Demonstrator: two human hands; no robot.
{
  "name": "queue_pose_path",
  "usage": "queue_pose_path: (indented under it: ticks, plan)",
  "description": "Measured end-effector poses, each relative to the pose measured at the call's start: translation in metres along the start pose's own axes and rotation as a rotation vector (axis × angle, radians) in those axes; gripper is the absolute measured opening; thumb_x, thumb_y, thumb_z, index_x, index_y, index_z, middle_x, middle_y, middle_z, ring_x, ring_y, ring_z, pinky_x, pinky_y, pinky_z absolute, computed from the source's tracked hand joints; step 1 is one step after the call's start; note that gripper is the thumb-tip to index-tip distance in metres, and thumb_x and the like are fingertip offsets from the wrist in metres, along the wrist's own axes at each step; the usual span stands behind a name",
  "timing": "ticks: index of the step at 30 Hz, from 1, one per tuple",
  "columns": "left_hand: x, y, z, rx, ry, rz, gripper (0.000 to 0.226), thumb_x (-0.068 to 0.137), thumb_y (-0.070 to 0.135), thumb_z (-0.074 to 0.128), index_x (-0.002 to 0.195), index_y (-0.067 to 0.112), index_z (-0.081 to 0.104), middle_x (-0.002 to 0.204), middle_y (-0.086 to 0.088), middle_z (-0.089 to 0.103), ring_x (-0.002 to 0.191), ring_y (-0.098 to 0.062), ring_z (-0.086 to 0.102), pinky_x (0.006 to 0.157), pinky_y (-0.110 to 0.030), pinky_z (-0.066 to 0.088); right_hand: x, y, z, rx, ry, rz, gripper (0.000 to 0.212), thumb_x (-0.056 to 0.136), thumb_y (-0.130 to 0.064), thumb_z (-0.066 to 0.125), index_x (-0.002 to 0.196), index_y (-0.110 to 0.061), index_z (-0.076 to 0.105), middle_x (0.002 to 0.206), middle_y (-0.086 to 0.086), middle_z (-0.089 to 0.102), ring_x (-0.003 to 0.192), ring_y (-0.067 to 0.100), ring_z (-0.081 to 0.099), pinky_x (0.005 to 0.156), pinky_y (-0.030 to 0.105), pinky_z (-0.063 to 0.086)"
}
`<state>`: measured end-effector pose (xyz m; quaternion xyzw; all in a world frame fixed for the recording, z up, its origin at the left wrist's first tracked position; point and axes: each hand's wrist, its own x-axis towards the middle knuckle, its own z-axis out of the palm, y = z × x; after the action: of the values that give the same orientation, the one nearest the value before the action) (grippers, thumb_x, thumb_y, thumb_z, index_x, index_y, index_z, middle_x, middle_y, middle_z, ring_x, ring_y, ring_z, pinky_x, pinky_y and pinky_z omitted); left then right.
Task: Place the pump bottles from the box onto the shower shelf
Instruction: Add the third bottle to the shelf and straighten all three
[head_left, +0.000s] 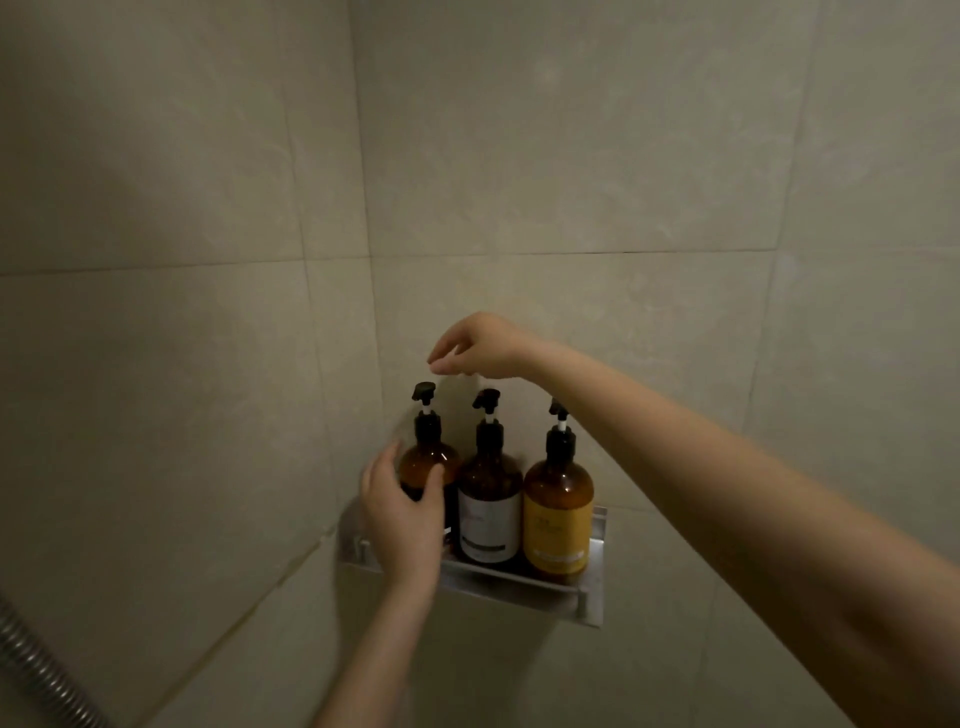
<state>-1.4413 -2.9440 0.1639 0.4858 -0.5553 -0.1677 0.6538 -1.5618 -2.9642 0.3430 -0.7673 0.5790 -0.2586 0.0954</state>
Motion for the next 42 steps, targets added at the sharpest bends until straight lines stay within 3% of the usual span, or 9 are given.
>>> queue_pose_path:
  ticks: [2, 5, 16, 21, 24, 27, 30, 35, 42]
  plan:
    - [0.009, -0.007, -0.002, 0.036, -0.078, -0.092, 0.057, 0.08, 0.027, 0.069, 0.132, 0.018, 0.047, 0.131, -0.004, 0.055, 0.12, -0.022, 0.052, 0.093, -0.032, 0.042, 0.008, -0.004, 0.004, -0.004, -0.079, -0.008, 0.032, 0.089, -0.028, 0.06, 0.119, -0.018, 0.063, 0.112, -0.002, 0.062, 0.083, 0.01, 0.056, 0.062, 0.018, 0.044]
    - [0.011, -0.017, -0.002, -0.007, -0.187, -0.1, 0.05, 0.082, 0.024, 0.066, 0.13, 0.019, 0.051, 0.123, -0.003, 0.062, 0.114, -0.019, 0.057, 0.091, -0.029, 0.043, 0.021, -0.005, 0.012, -0.021, -0.145, 0.008, 0.032, 0.089, -0.027, 0.06, 0.12, -0.019, 0.063, 0.112, 0.0, 0.065, 0.087, 0.013, 0.059, 0.059, 0.017, 0.046]
    - [0.013, -0.025, -0.001, -0.018, -0.176, -0.107, 0.046, 0.08, 0.027, 0.068, 0.124, 0.026, 0.056, 0.11, 0.011, 0.064, 0.099, -0.005, 0.056, 0.085, -0.026, 0.045, 0.038, -0.002, 0.03, -0.014, -0.055, 0.098, 0.029, 0.078, -0.035, 0.072, 0.095, -0.011, 0.072, 0.07, -0.004, 0.064, 0.063, 0.008, 0.058, 0.054, 0.018, 0.044]
    - [0.012, -0.022, -0.002, -0.011, -0.208, -0.109, 0.049, 0.081, 0.028, 0.066, 0.128, 0.022, 0.053, 0.119, 0.006, 0.063, 0.11, -0.011, 0.057, 0.09, -0.028, 0.044, 0.031, -0.004, 0.025, -0.043, -0.083, 0.092, 0.036, 0.084, -0.038, 0.065, 0.106, -0.01, 0.068, 0.087, 0.002, 0.07, 0.077, 0.013, 0.063, 0.066, 0.023, 0.051]
    - [0.003, -0.012, -0.007, 0.036, -0.099, -0.019, 0.05, 0.083, 0.026, 0.065, 0.13, 0.017, 0.051, 0.129, -0.002, 0.057, 0.119, -0.017, 0.053, 0.097, -0.031, 0.042, 0.018, -0.004, -0.003, 0.028, 0.037, 0.104, 0.04, 0.091, -0.042, 0.051, 0.114, -0.011, 0.062, 0.097, 0.006, 0.07, 0.083, 0.016, 0.064, 0.073, 0.026, 0.053]
    - [-0.02, 0.006, -0.009, -0.022, -0.054, 0.124, 0.039, 0.084, 0.026, 0.062, 0.122, 0.024, 0.057, 0.123, 0.007, 0.057, 0.109, 0.001, 0.052, 0.089, -0.01, 0.042, -0.007, 0.009, -0.044, 0.132, 0.199, 0.129, 0.031, 0.09, -0.039, 0.055, 0.104, -0.015, 0.069, 0.085, 0.0, 0.071, 0.075, 0.011, 0.064, 0.063, 0.021, 0.051]
    - [-0.048, 0.026, 0.002, -0.046, -0.199, 0.156, 0.039, 0.083, 0.029, 0.062, 0.12, 0.036, 0.053, 0.119, 0.023, 0.05, 0.103, 0.02, 0.043, 0.078, 0.003, 0.037, -0.042, 0.033, -0.065, 0.169, 0.102, 0.187, 0.022, 0.085, -0.034, 0.064, 0.098, -0.018, 0.072, 0.087, 0.002, 0.073, 0.079, 0.012, 0.066, 0.072, 0.026, 0.055]
    - [-0.073, 0.049, 0.028, -0.037, -0.386, 0.145, 0.051, 0.08, 0.037, 0.066, 0.128, 0.029, 0.052, 0.127, 0.017, 0.049, 0.115, 0.006, 0.042, 0.096, -0.014, 0.036, -0.082, 0.063, -0.056, 0.166, -0.056, 0.304, 0.026, 0.081, -0.04, 0.066, 0.097, -0.021, 0.071, 0.096, 0.003, 0.07, 0.084, 0.015, 0.065, 0.076, 0.028, 0.054]
    - [-0.081, 0.055, 0.038, 0.066, -0.366, 0.176, 0.052, 0.079, 0.027, 0.069, 0.128, 0.02, 0.054, 0.132, 0.006, 0.054, 0.124, -0.006, 0.045, 0.101, -0.016, 0.033, -0.09, 0.068, -0.044, 0.238, -0.09, 0.32, 0.032, 0.078, -0.034, 0.071, 0.105, -0.016, 0.072, 0.085, -0.003, 0.067, 0.076, 0.012, 0.058, 0.073, 0.027, 0.049]
